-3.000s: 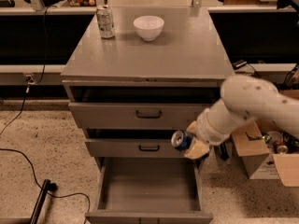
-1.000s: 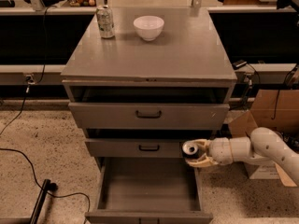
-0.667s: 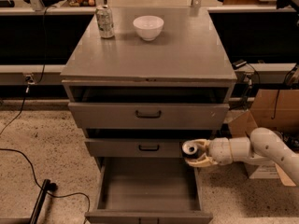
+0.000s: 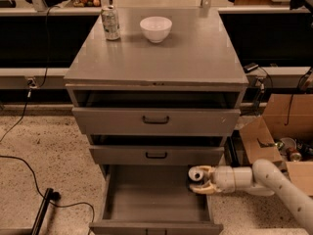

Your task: Place pepsi can into bottom drawer

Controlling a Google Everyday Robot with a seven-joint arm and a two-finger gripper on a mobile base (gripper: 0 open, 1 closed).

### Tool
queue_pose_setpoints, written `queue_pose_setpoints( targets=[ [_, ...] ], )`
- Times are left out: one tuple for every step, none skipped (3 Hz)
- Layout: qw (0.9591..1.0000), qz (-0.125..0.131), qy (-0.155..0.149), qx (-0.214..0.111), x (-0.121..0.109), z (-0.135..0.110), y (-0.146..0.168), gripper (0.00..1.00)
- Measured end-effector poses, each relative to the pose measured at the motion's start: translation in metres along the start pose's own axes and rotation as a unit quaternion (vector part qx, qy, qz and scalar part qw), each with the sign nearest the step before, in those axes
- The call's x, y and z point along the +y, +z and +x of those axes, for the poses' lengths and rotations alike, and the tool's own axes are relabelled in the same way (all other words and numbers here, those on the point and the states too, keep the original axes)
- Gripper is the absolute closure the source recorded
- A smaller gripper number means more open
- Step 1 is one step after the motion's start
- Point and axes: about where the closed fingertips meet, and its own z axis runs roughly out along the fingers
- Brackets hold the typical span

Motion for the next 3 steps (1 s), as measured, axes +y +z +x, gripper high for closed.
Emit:
queue_pose_setpoints(
  targets=[
    [0.9998, -0.002, 0.004, -0.018, 0.019, 0.041, 0.019, 1.0],
    [0.9997, -0.004, 0.008, -0.022, 0.023, 0.048, 0.024, 1.0],
    [0.9997, 0.01, 0.017, -0.013, 0.021, 0.061, 0.027, 1.0]
  ],
)
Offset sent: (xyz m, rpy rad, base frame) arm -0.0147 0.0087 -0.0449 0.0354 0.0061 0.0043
